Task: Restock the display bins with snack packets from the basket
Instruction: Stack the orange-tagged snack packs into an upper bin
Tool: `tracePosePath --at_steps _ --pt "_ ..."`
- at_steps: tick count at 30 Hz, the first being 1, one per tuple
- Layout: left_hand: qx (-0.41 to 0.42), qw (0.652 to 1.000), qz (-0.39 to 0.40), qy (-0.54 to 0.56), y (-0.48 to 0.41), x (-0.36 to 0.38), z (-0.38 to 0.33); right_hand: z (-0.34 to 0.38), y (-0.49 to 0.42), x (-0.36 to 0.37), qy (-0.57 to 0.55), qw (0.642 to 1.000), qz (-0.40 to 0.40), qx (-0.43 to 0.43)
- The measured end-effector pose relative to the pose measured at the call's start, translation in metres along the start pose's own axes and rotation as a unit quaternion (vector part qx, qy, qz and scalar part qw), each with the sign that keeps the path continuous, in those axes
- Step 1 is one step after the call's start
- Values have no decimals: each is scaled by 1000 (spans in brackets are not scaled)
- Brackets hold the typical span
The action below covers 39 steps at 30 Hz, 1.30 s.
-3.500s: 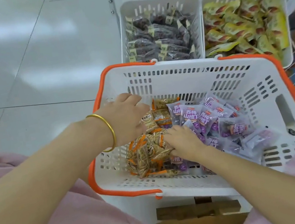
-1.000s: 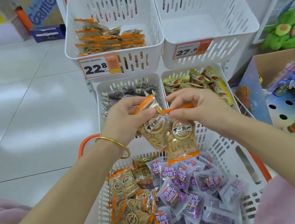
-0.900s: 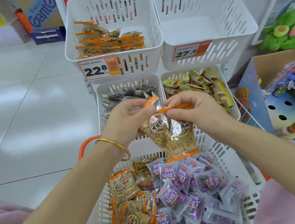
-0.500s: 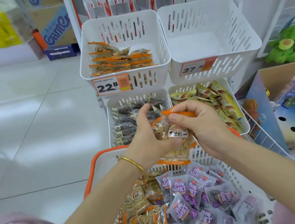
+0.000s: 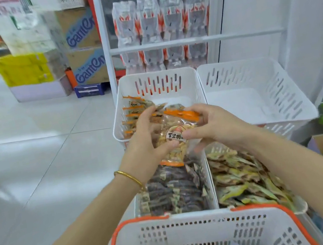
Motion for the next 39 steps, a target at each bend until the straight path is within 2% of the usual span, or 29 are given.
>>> tracePosePath --at_steps 3,6,10,12,15,18,22,28,32,35,39 --pt "-4 998 -37 -44 -45 -21 21 33 -52 -29 35 990 -124 -54" --pt "27 972 -27 -232 -87 -43 43 60 -108 -54 75 957 -251 -128" --pt "-6 892 75 -445 -121 -47 88 55 -188 -46 186 931 -278 -148" --pt "-23 868 95 -487 -125 -48 102 39 -216 -39 249 913 -294 -137" --pt "-34 880 99 -464 -120 -47 115 16 -238 -39 298 897 -313 -96" --pt "-10 891 108 -441 -114 -40 119 4 -245 -41 314 901 -292 -61" --pt "31 904 75 -419 -113 -42 113 5 -247 -26 286 927 -234 -65" --pt "39 920 60 -386 -106 -45 106 -7 -251 -12 291 947 -133 15" --pt "42 925 55 -375 -103 -47 102 -4 -240 -9 281 954 -103 23" --pt "56 933 19 -356 -90 -57 87 6 -216 -15 256 957 -135 -1" --pt "116 937 -18 -329 -38 -66 36 22 -120 -11 168 969 -167 -69"
Point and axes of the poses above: each hand's wrist, its own y-axis away from the middle knuckle, its own x-axis out of the palm, z = x × y, the point moved 8 cm from there along -y, towards the middle knuckle, and after that the axes turned 12 degrees about x, right-handed, at the moved point
